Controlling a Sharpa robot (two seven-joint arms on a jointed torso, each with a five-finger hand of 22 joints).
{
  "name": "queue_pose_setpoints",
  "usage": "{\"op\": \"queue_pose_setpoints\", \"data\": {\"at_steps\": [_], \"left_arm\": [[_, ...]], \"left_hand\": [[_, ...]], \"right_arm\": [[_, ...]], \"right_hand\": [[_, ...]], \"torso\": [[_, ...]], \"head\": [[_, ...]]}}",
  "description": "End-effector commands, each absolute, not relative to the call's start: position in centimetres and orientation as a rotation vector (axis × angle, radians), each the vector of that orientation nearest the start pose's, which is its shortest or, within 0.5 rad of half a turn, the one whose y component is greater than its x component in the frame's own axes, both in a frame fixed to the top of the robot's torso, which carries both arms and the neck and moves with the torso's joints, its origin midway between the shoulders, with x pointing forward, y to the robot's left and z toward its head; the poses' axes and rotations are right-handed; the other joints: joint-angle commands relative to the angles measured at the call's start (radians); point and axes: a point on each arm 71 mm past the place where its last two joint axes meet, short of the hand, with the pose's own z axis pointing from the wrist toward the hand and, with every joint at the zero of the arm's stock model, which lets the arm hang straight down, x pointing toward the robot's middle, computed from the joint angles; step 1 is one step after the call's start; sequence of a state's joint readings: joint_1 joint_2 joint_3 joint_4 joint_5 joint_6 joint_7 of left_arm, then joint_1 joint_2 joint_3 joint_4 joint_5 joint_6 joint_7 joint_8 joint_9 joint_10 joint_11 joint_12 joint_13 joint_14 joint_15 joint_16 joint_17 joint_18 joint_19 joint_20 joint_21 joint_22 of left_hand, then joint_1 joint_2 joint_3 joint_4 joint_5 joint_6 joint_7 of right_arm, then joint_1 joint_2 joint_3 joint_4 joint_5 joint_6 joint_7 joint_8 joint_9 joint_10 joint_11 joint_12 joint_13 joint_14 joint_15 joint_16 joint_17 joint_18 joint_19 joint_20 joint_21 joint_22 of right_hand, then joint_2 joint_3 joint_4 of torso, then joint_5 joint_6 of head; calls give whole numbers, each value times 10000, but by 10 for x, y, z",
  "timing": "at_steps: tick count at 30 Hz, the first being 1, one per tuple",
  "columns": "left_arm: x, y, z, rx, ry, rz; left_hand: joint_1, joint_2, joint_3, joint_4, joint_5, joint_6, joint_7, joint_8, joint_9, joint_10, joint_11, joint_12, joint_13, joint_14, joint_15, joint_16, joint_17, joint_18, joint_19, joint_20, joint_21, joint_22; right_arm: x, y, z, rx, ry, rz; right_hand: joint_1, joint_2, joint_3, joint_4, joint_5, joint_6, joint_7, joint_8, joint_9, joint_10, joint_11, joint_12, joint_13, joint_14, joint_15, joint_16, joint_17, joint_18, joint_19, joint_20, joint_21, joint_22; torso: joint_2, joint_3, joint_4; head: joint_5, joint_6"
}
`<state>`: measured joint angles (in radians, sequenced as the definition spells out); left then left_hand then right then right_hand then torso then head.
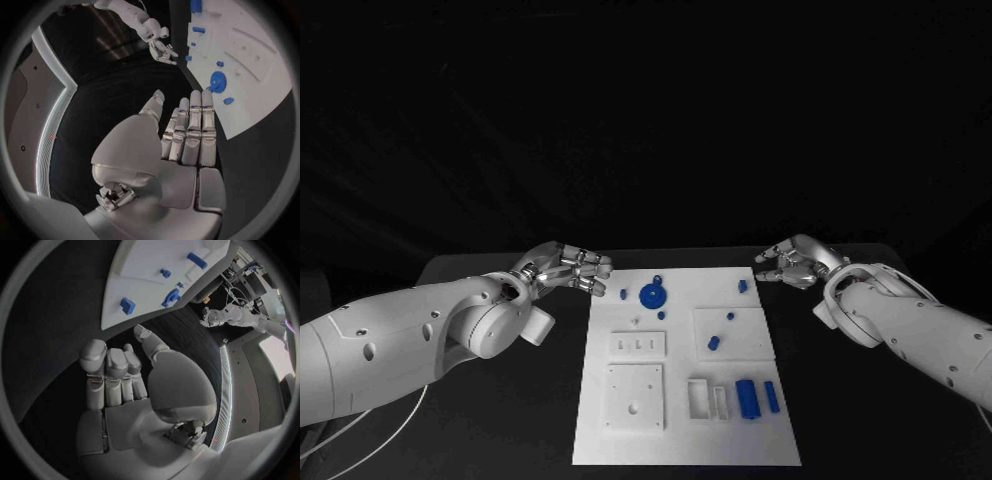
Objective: Assemble the parts on the task board
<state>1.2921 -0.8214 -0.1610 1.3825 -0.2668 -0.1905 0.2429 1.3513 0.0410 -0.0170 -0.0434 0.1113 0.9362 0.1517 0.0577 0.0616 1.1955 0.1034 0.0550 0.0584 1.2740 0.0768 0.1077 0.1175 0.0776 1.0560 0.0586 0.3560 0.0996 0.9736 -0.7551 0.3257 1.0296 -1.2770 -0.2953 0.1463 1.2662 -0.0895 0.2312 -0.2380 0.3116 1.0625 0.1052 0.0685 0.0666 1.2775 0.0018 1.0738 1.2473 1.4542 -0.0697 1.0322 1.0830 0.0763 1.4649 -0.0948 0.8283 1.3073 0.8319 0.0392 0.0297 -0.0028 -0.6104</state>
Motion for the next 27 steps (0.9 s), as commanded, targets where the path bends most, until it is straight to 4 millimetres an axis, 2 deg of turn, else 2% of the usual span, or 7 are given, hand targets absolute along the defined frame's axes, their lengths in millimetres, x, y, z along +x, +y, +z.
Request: {"op": "queue_pose_setpoints", "data": {"at_steps": [1, 4, 8, 10, 12, 16, 27], "left_arm": [[512, 232, -191, -8178, 16847, -13293], [512, 232, -192, -8186, 16859, -13277], [512, 231, -193, -8197, 16893, -13269], [512, 230, -194, -8201, 16913, -13270], [512, 230, -194, -8202, 16934, -13275], [512, 229, -194, -8204, 16980, -13288], [512, 229, -195, -8210, 17060, -13299]], "left_hand": [[-36, 36, 1, 31, -47, 38, 0, 32, 3, 69, 0, 31, 11, -48, -40, 65, 10, -96, -44, -24, 39, 10], [-33, 24, -4, 29, -49, 47, 5, 32, 4, 21, 14, 33, 12, -74, -29, 60, 7, -101, -64, -17, 33, 7], [-30, 18, -6, 26, -55, 43, 6, 32, 3, -5, 22, 31, 11, -85, -25, 58, 6, -100, -73, -13, 31, 6], [-30, 18, -6, 26, -55, 43, 6, 32, 3, -5, 22, 31, 11, -85, -25, 58, 6, -100, -73, -13, 31, 6], [-28, 13, -9, 24, -57, 43, 10, 32, 4, -26, 28, 34, 13, -98, -18, 58, 5, -98, -81, -7, 29, 5], [-28, 13, -9, 24, -57, 43, 10, 32, 4, -26, 28, 34, 13, -98, -18, 58, 5, -98, -81, -7, 29, 5], [-23, 20, -15, 34, -62, 22, 13, 31, 3, -38, 33, 35, 13, -116, -11, 63, 2, -90, -98, 4, 31, 3]], "right_arm": [[546, -325, -230, 2799, 16156, 6790], [544, -326, -238, 2749, 16238, 6617], [544, -328, -247, 2799, 16258, 6391], [545, -329, -250, 2840, 16272, 6302], [545, -328, -252, 2865, 16266, 6259], [546, -325, -255, 2898, 16255, 6252], [550, -320, -260, 3223, 15879, 6032]], "right_hand": [[25, 70, 48, -127, 203, -38, 31, -64, -14, -75, -4, -66, -23, -61, 25, -64, 14, -25, 413, 60, -52, 1051], [5, 59, 117, -223, 231, -50, 35, -66, -15, -82, -4, -78, -38, -63, 31, -89, 8, -24, 408, 66, -70, 1047], [-59, 24, 255, -328, 476, -69, 43, -65, -15, -83, -4, -71, -46, -57, 32, -102, 19, -21, 408, 67, -65, 1047], [-105, -10, 243, -325, 539, -82, 43, -64, -14, -86, -1, -72, -48, -57, 31, -106, 21, -17, 406, 65, -87, 1041], [-139, -11, 119, -297, 607, -95, 39, -61, -13, -85, 0, -68, -50, -57, 24, -105, 35, -16, 405, 62, -87, 1040], [-135, 4, -2, -287, 576, -105, 41, -66, -14, -94, 0, -72, -54, -55, 27, -108, 45, -18, 411, 62, -79, 1042], [-231, 28, -259, -48, 487, -126, 35, -62, -11, -74, 2, -42, -39, -41, 16, -80, 92, -7, 434, 53, -91, 1038]], "torso": [[8, 82, 8], [12, 133, 16], [35, 172, 49], [41, 178, 60], [54, 181, 56], [61, 183, 34], [44, 148, 59]], "head": [[-39, -18], [-23, -59], [-24, -84], [-47, -87], [-71, -90], [-29, -102], [39, -151]]}}
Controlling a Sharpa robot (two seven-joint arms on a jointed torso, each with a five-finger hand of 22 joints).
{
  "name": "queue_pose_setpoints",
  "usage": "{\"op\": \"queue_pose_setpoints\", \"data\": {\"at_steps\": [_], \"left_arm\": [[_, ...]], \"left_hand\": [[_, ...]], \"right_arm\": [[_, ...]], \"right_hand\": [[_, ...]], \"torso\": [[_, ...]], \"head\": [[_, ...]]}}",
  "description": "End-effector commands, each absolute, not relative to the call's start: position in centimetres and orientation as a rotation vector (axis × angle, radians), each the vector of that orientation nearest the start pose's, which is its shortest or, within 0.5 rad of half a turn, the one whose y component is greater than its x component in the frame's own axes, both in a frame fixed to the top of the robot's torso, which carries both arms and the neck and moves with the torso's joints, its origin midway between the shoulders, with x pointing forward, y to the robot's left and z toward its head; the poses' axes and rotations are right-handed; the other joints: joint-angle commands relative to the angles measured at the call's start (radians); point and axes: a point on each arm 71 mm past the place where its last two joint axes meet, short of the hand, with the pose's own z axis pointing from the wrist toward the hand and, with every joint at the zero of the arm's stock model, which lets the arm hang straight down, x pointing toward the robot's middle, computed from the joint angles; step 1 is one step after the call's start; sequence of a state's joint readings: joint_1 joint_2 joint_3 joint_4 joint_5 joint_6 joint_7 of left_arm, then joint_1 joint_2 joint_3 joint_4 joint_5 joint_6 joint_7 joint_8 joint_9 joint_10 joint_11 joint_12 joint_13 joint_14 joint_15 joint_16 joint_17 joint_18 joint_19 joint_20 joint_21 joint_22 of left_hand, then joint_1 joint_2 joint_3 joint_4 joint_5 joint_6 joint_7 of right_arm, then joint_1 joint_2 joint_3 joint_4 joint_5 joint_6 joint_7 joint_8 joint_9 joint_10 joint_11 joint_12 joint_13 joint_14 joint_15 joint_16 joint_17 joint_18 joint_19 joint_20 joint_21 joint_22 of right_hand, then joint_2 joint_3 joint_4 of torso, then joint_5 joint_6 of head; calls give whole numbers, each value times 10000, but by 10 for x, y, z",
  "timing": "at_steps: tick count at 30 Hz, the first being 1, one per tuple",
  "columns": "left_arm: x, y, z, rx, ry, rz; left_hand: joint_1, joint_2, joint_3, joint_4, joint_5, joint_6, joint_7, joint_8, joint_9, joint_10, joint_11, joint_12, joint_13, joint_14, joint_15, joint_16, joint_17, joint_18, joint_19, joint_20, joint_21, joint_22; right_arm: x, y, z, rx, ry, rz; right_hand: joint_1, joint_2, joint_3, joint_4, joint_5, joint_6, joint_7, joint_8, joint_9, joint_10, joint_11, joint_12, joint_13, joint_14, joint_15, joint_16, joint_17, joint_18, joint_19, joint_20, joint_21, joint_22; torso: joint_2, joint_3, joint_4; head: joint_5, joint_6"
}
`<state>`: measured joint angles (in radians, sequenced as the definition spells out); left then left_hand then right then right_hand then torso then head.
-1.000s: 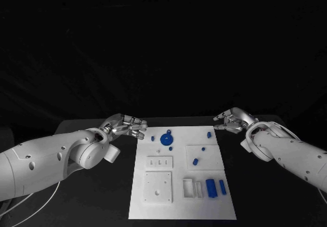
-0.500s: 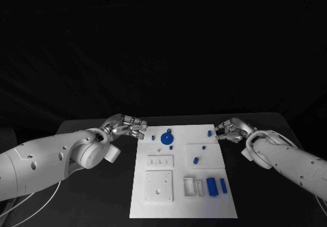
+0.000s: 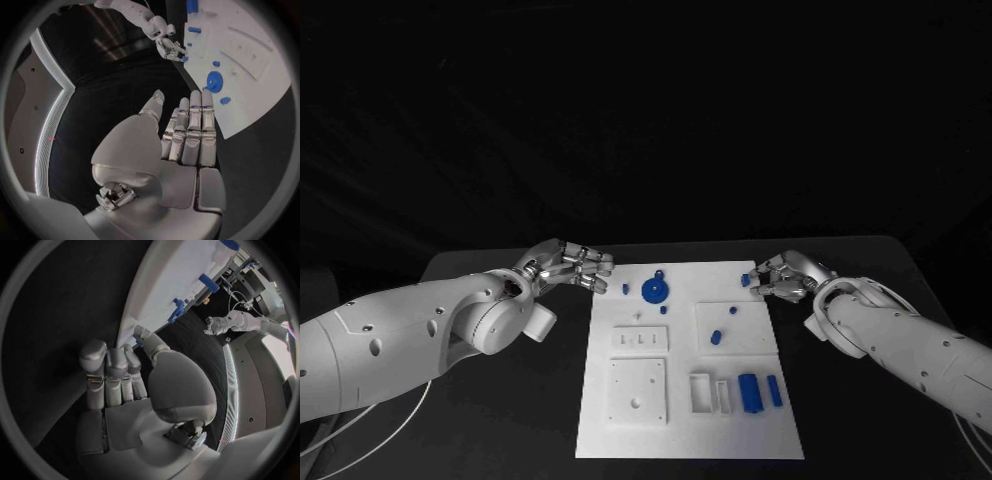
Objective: Assemble the parts on the task board
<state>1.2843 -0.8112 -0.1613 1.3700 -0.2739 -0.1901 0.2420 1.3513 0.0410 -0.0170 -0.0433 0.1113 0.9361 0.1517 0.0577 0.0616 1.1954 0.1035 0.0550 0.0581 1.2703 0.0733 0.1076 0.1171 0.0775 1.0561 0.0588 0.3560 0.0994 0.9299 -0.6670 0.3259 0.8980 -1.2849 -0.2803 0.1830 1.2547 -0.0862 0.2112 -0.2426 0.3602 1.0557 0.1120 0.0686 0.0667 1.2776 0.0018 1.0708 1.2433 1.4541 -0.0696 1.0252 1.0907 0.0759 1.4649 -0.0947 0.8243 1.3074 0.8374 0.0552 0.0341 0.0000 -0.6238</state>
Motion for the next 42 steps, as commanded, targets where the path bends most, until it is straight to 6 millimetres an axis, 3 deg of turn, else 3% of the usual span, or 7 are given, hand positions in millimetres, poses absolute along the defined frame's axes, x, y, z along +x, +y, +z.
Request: {"op": "queue_pose_setpoints", "data": {"at_steps": [1, 15, 29, 42], "left_arm": [[512, 229, -195, -8210, 17068, -13301], [511, 228, -195, -8228, 17167, -13299], [512, 229, -196, -8283, 17256, -13171], [513, 230, -197, -8245, 17316, -13090]], "left_hand": [[-23, 20, -14, 34, -62, 23, 12, 31, 3, -38, 32, 35, 16, -80, 24, 63, 6, -90, -98, 2, 31, 6], [-14, 22, -15, 39, -64, -3, 15, 28, 1, -46, 36, 34, 16, -90, 27, 61, 4, -88, -104, 6, 31, 4], [27, 33, -7, 50, -62, -67, 23, 20, -4, -64, 40, 33, 15, -94, 27, 63, 3, -84, -110, 8, 37, 2], [57, 36, 6, 38, -59, -47, 22, 27, -1, -66, 39, 33, 15, -94, 25, 65, 2, -82, -111, 5, 42, 4]], "right_arm": [[550, -320, -260, 3252, 15858, 6022], [552, -312, -262, 3352, 15846, 6126], [552, -304, -263, 3194, 16115, 6380], [552, -303, -263, 3182, 16159, 6361]], "right_hand": [[-132, -7, -73, 16, 0, -54, -35, -62, -12, -70, 3, -5, 5, -35, 15, 6, 28, -2, 434, 53, -58, 1037], [-94, 21, -82, 80, -64, -45, -37, -62, -12, -60, 0, 15, 20, -30, 14, 42, 74, -6, 446, 52, -35, 1044], [-66, 22, -65, 58, -43, -27, -40, -66, -14, -77, -2, 3, 17, -35, 13, 21, 69, -9, 439, 50, -35, 1048], [-81, 31, -77, 57, -15, -12, -42, -62, -12, -70, -2, 18, 29, -35, 12, 20, 76, -11, 438, 50, -19, 1051]], "torso": [[-7, -14, 21], [-20, -4, -18], [-19, 3, -12], [-18, 3, -8]], "head": [[8, -19], [62, -44], [173, -65], [136, -52]]}}
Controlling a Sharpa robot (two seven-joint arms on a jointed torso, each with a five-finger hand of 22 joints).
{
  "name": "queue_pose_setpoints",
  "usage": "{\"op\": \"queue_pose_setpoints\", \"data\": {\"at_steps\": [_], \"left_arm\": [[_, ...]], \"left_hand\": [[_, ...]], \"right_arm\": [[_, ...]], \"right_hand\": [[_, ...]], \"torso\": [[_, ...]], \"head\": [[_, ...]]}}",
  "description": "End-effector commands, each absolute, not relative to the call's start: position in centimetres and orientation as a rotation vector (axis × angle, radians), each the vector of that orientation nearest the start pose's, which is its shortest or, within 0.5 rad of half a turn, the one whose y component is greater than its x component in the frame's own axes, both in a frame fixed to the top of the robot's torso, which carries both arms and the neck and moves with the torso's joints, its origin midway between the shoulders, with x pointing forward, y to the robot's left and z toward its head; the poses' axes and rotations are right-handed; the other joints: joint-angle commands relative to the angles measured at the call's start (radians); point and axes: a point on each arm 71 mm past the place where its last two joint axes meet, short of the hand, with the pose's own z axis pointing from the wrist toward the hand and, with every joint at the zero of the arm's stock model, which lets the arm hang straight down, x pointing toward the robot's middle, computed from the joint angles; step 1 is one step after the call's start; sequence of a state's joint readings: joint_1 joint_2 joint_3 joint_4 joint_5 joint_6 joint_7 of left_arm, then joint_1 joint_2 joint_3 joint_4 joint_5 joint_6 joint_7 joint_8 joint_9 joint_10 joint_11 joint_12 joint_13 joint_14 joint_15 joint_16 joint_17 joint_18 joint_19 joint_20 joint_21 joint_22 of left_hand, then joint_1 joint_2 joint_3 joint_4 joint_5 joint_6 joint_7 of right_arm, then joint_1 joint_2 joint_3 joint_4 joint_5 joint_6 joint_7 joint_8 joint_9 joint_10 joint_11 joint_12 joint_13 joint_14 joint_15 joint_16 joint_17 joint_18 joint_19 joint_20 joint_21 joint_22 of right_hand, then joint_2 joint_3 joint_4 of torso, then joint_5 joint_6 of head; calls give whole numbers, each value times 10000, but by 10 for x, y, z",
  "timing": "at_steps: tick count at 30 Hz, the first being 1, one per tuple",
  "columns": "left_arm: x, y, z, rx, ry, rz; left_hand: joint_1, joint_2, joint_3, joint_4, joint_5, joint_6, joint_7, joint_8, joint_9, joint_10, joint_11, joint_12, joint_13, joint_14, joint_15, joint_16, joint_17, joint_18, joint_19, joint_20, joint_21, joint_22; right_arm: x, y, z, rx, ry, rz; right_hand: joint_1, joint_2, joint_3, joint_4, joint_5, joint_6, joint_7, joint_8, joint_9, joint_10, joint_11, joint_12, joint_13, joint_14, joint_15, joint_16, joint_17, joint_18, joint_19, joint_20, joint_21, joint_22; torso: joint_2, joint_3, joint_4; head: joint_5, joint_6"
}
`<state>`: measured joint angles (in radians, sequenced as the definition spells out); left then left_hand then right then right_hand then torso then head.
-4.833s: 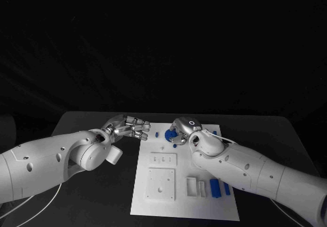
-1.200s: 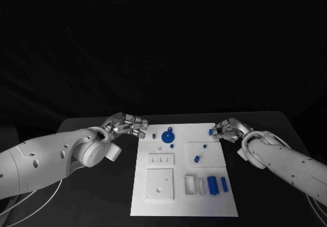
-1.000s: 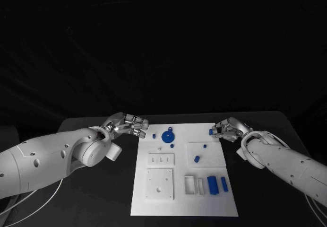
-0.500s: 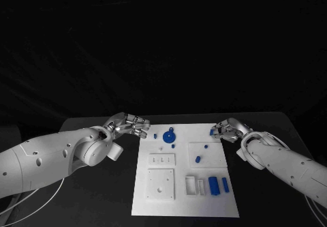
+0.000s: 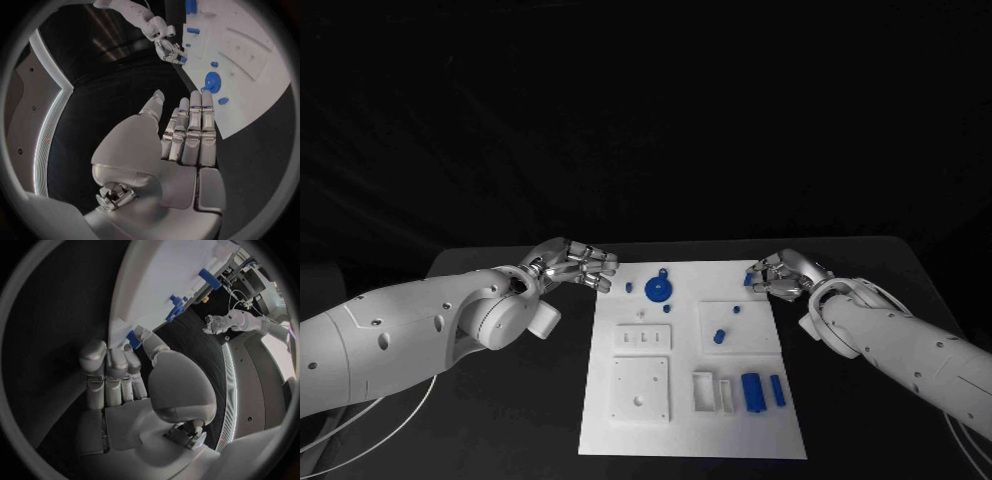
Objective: Assemble the parts on the task board
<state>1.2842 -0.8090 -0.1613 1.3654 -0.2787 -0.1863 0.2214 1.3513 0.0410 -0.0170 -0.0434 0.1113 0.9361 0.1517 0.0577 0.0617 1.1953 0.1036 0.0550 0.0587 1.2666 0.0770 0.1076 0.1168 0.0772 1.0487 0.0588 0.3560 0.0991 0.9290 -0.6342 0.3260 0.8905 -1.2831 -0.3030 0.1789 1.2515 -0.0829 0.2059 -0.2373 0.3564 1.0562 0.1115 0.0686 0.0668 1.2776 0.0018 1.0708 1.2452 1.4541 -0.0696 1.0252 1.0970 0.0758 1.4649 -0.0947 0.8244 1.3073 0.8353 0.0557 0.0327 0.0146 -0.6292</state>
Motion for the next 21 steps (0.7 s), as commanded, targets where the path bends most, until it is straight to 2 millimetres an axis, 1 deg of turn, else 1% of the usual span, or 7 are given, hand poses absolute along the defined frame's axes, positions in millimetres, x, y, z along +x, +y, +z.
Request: {"op": "queue_pose_setpoints", "data": {"at_steps": [1, 5, 8, 12, 14, 17, 21], "left_arm": [[513, 230, -197, -8243, 17318, -13086], [512, 230, -197, -8236, 17330, -13077], [512, 230, -197, -8237, 17340, -13066], [512, 230, -197, -8236, 17350, -13059], [512, 230, -197, -8230, 17361, -13060], [512, 230, -197, -8219, 17374, -13060], [512, 230, -197, -8216, 17379, -13052]], "left_hand": [[57, 36, 6, 38, -59, -47, 22, 27, -1, -65, 38, 33, 10, -56, -12, 65, 6, -78, -38, 5, 42, 6], [57, 36, 6, 38, -59, -47, 22, 27, -1, -65, 38, 33, 10, -56, -12, 65, 6, -78, -38, 5, 42, 6], [57, 36, 6, 38, -59, -47, 22, 27, -1, -65, 38, 33, 10, -56, -12, 65, 6, -78, -38, 5, 42, 6], [57, 36, 6, 38, -59, -47, 22, 27, -1, -65, 38, 33, 10, -56, -12, 65, 6, -78, -38, 5, 42, 6], [69, 28, 21, 26, -62, -45, 22, 30, 0, -68, 40, 32, 9, -61, -11, 62, 2, -77, -50, 6, 59, 12], [69, 28, 21, 26, -62, -45, 22, 30, 0, -68, 40, 32, 9, -61, -11, 62, 2, -77, -50, 6, 59, 12], [69, 28, 21, 26, -62, -45, 22, 30, 0, -68, 40, 32, 9, -61, -11, 62, 2, -77, -50, 6, 59, 12]], "right_arm": [[552, -303, -263, 3183, 16161, 6355], [551, -303, -263, 3191, 16168, 6325], [551, -304, -263, 3202, 16154, 6303], [551, -303, -262, 3248, 16081, 6241], [552, -303, -262, 3296, 16035, 6179], [552, -304, -262, 3325, 15941, 5996], [552, -304, -261, 3344, 15836, 5751]], "right_hand": [[-50, -2, -25, 3, 23, -17, -37, -63, -13, -71, -2, 18, 10, -35, 12, 20, 14, -10, 438, 50, -20, 1051], [-78, -16, -55, 15, 56, -20, -37, -64, -13, -77, -2, 9, 6, -33, 13, 20, 19, -8, 436, 50, -37, 1046], [-114, -15, -118, 52, 54, -5, -47, -64, -12, -70, -7, 19, 13, -41, 12, 2, 10, -3, 438, 50, -39, 1044], [-138, -1, -309, 154, -90, 13, -57, -63, -10, -71, -6, 16, 14, -30, 13, 11, 24, 6, 442, 51, -41, 1044], [-123, 27, -549, 286, -254, 40, -68, -67, -9, -64, -11, 20, 17, -25, 15, 12, 28, 14, 446, 53, -59, 1039], [-153, 33, -883, 487, -263, 151, -115, -62, -6, -49, -28, 29, 26, -20, 1, 38, 58, 16, 461, 42, -59, 1040], [-144, -10, -1303, 795, -429, 213, -141, -60, 1, -39, -35, 24, 27, -6, -5, 66, 96, 39, 479, 37, -92, 1034]], "torso": [[1, -1, 6], [-4, -6, 3], [-1, -2, -11], [-2, 2, -17], [0, -2, -2], [3, -3, 13], [4, -2, 8]], "head": [[-11, 2], [-28, 2], [-30, 14], [-42, 26], [-56, 37], [-63, 43], [-61, 39]]}}
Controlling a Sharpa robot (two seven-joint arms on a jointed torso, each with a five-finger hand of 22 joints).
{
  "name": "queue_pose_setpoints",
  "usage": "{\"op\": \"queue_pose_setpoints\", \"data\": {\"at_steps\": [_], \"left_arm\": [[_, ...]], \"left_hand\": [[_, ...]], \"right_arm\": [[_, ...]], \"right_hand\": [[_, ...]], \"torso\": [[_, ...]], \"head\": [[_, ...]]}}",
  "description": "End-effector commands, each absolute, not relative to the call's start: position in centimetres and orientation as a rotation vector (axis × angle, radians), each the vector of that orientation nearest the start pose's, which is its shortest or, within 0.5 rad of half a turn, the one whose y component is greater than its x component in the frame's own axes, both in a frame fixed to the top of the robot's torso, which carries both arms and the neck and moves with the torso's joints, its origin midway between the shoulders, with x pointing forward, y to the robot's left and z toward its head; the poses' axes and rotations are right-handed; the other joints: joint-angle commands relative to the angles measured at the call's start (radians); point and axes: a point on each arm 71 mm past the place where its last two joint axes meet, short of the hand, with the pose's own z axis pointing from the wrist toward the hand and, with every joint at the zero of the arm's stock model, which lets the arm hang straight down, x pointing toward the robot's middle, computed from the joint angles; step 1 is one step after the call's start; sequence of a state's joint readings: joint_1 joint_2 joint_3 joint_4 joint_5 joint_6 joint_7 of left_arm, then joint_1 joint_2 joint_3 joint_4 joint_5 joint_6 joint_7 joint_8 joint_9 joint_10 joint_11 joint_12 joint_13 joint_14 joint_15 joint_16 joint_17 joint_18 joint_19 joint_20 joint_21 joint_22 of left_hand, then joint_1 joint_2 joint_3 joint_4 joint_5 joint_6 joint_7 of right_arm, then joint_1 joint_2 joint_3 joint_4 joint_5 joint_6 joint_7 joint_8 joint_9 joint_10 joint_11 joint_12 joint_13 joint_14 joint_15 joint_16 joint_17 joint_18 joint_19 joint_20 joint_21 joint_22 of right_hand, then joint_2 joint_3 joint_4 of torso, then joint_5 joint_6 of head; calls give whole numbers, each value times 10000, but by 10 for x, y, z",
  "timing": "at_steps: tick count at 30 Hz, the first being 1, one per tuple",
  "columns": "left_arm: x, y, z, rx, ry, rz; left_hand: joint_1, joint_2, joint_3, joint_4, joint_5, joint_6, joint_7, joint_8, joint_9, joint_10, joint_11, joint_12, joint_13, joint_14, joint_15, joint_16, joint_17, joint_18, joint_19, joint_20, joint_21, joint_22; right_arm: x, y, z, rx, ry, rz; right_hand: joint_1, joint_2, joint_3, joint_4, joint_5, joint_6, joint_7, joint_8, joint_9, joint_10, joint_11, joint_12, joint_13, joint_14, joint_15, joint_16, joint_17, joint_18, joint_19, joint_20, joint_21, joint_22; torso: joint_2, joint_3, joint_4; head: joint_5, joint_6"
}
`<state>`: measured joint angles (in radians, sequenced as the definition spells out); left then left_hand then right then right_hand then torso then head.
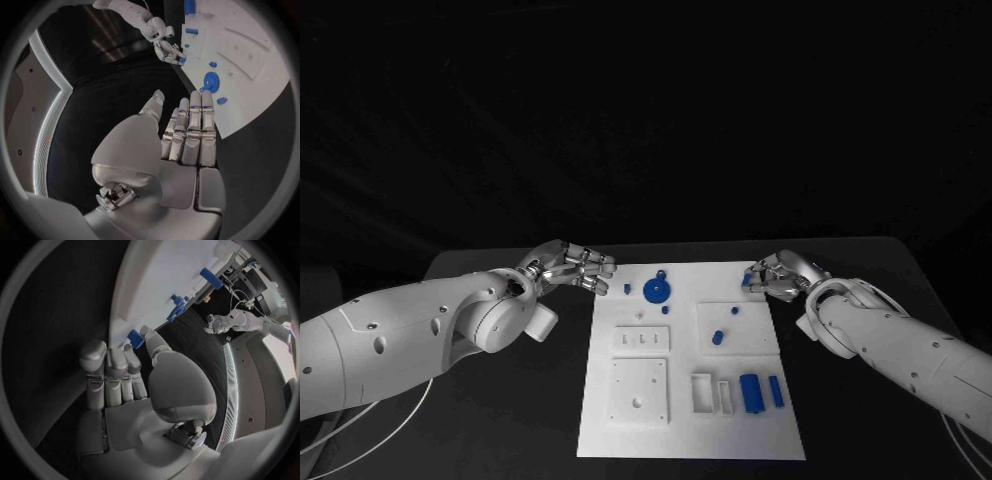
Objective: Assemble the parts on the task board
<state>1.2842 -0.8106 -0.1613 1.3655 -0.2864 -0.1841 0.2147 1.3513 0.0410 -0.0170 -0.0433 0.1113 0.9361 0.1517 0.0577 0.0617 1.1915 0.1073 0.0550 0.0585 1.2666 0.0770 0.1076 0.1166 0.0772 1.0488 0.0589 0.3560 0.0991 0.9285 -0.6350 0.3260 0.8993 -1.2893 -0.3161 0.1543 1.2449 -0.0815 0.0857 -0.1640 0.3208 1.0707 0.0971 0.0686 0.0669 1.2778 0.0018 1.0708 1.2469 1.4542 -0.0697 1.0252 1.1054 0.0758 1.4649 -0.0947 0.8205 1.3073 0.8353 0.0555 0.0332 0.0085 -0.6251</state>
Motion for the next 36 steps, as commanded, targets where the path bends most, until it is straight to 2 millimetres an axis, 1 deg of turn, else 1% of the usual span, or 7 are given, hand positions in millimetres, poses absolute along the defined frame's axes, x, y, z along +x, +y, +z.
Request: {"op": "queue_pose_setpoints", "data": {"at_steps": [1, 6, 12, 19, 22, 29, 36], "left_arm": [[512, 230, -197, -8216, 17379, -13048], [512, 231, -197, -8212, 17388, -13045], [512, 231, -197, -8208, 17401, -13049], [512, 231, -197, -8209, 17411, -13049], [512, 231, -197, -8209, 17418, -13052], [512, 231, -197, -8213, 17432, -13048], [512, 231, -197, -8219, 17452, -13040]], "left_hand": [[69, 28, 21, 25, -62, -45, 22, 30, 0, -30, 3, 32, 11, -61, -11, 62, 3, -77, -51, 5, 59, 13], [69, 28, 21, 25, -62, -45, 22, 30, 0, -30, 3, 32, 11, -61, -11, 62, 3, -77, -51, 5, 59, 13], [82, 19, 30, 8, -61, -83, 27, 27, -2, -44, 8, 33, 11, -65, -8, 58, 0, -76, -61, 6, 66, 15], [82, 19, 30, 8, -61, -83, 27, 27, -2, -44, 8, 33, 11, -65, -8, 58, 0, -76, -61, 6, 66, 15], [82, 19, 30, 8, -61, -83, 27, 27, -2, -44, 8, 33, 11, -65, -8, 58, 0, -76, -61, 6, 66, 15], [70, 22, 31, 12, -61, -94, 31, 25, -3, -59, 12, 33, 11, -65, -6, 56, -1, -74, -66, 10, 72, 16], [70, 22, 31, 12, -61, -94, 31, 25, -3, -59, 12, 33, 11, -65, -6, 56, -1, -74, -66, 10, 72, 16]], "right_arm": [[552, -304, -261, 3340, 15803, 5668], [551, -304, -262, 3346, 15649, 5296], [550, -303, -263, 3326, 15609, 5144], [549, -299, -265, 3201, 15632, 5171], [549, -296, -266, 3158, 15643, 5226], [548, -292, -268, 3081, 15692, 5353], [548, -292, -268, 3059, 15712, 5374]], "right_hand": [[-55, -27, -147, 112, -87, 73, 5, -61, 1, -32, -36, 33, 16, -11, -5, 60, 12, 43, 483, 38, -53, 1034], [18, -168, -409, 554, -370, 159, -30, -56, 18, -44, -44, -12, -7, -6, -12, 45, 29, 76, 502, 36, -137, 1020], [77, -188, -413, 698, -525, 344, -81, -55, 67, -34, -74, -13, -4, 8, -34, 64, 60, 69, 514, 19, -153, 1021], [155, -144, -253, 653, -676, 597, -147, -51, 105, -3, -118, 4, 12, 12, -65, 71, 86, 33, 528, -11, -113, 1032], [166, -119, -121, 571, -745, 664, -167, -55, 106, 18, -133, 12, 24, 16, -77, 74, 105, 4, 527, -33, -103, 1034], [164, -109, -35, 493, -774, 678, -168, -56, 99, 28, -137, 16, 35, 20, -82, 77, 121, -9, 527, -41, -90, 1038], [157, -84, 1, 444, -790, 675, -166, -55, 95, 18, -135, -2, 29, 17, -82, 60, 116, -14, 524, -42, -90, 1038]], "torso": [[5, -1, 3], [3, 0, -11], [5, 1, -5], [6, 5, -7], [11, 6, -6], [16, 8, 8], [7, 10, -10]], "head": [[2, -4], [16, -5], [8, -7], [10, -22], [5, -27], [2, -38], [17, -55]]}}
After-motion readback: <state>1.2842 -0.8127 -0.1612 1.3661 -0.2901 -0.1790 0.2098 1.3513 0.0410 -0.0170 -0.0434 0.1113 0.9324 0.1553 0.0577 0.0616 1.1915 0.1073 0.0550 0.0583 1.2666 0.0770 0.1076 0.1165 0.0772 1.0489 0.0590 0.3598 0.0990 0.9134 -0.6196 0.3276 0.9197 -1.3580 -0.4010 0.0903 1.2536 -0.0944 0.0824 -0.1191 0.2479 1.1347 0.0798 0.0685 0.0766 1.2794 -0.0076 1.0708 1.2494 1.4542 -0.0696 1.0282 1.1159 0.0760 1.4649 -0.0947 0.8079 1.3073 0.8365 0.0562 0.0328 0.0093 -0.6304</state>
